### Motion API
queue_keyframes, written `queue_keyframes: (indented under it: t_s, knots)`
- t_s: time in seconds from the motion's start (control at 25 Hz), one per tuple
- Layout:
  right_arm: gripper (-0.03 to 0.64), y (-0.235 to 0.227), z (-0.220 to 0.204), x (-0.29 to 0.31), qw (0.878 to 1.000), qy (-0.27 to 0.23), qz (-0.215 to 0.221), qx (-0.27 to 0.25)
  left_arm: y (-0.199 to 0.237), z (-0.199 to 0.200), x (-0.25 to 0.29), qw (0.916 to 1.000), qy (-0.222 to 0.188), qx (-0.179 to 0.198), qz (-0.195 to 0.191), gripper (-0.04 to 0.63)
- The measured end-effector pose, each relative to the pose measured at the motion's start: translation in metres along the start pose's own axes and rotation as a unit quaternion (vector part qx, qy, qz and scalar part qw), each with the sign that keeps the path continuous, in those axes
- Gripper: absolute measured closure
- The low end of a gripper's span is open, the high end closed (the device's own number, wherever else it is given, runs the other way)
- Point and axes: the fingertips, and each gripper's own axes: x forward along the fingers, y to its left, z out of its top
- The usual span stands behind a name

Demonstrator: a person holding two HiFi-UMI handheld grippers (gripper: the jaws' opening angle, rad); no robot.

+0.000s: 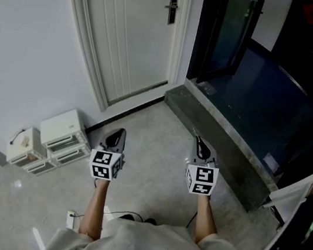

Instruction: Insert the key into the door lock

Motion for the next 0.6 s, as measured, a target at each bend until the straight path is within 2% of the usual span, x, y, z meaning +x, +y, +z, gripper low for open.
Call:
queue_keyframes:
  t_s: [0.24, 0.6]
  knots:
    - [0.588, -0.016, -0.007, 0.015, 1.0, 0.002, 0.002, 0.002, -0.005, -0.003, 0.02, 1.0, 0.002, -0.003, 0.004, 0.578]
    - [0.588, -0.026, -0.014, 0.066, 1.0, 0.004, 0.003, -0.001, 0.015, -0.004, 0.074, 1.0, -0.002, -0.01, 0.0, 0.578]
